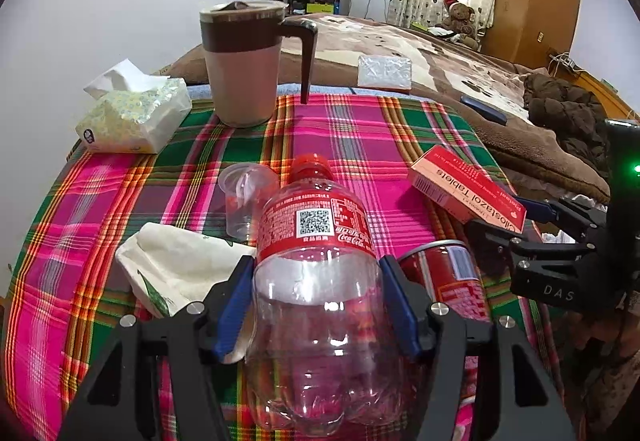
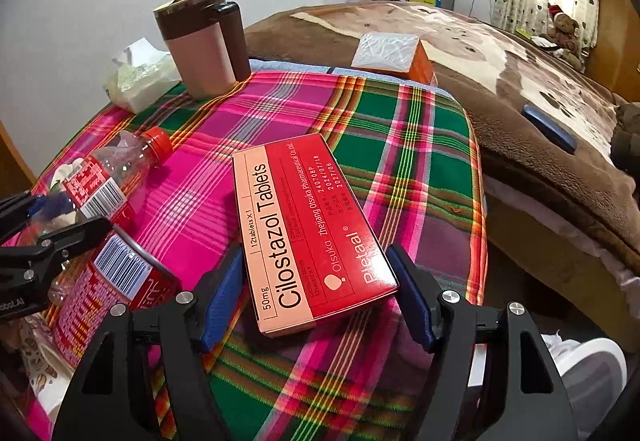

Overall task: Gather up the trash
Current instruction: 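Carry the bottle and tablet box with both tools over the bin, then open both tools to drop the bottle and tablet box into the bin, then move both tools back over the table toward the can and paper cup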

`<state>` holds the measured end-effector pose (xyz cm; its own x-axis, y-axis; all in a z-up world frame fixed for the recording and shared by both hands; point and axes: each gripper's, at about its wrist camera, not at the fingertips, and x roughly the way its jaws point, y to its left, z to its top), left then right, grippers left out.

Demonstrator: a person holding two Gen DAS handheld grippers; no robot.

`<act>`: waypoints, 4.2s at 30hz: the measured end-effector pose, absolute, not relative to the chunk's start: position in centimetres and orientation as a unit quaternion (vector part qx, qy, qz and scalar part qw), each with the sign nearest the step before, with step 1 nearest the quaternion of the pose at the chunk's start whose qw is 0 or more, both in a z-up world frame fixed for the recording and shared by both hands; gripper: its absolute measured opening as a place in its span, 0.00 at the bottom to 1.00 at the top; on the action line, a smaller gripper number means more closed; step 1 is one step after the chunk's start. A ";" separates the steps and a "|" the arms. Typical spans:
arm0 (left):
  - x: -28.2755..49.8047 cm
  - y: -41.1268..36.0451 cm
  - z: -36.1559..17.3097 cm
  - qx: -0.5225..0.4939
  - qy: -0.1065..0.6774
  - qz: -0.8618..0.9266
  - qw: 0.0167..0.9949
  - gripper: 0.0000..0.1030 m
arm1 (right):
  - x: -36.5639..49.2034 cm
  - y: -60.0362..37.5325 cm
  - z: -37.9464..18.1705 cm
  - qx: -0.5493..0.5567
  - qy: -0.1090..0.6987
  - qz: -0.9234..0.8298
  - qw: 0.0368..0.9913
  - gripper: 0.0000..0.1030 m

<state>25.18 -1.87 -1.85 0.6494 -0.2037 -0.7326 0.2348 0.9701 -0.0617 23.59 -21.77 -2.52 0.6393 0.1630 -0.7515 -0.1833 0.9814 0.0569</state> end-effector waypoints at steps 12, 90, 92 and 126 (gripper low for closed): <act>22.3 -1.4 0.4 0.016 0.368 -0.111 0.923 0.63 | 21.0 -23.0 -1.3 0.013 0.395 0.091 0.914 0.70; 10.8 -23.6 1.9 0.047 0.346 -0.324 0.879 0.80 | 5.8 -41.2 -0.8 0.092 0.403 -0.103 0.905 0.70; 10.7 -23.2 2.3 0.042 0.344 -0.324 0.880 0.80 | 5.7 -41.0 -0.5 0.089 0.398 -0.103 0.907 0.70; 9.7 -9.3 4.0 0.018 0.296 -0.184 0.937 0.83 | 7.5 -31.3 2.1 0.080 0.340 -0.021 0.937 0.70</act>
<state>9.66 -9.30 3.95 0.7572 -0.3344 -0.5612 0.3559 0.9315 -0.0748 7.50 -31.32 2.11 0.7686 0.0157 -0.6395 0.0930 0.9863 0.1359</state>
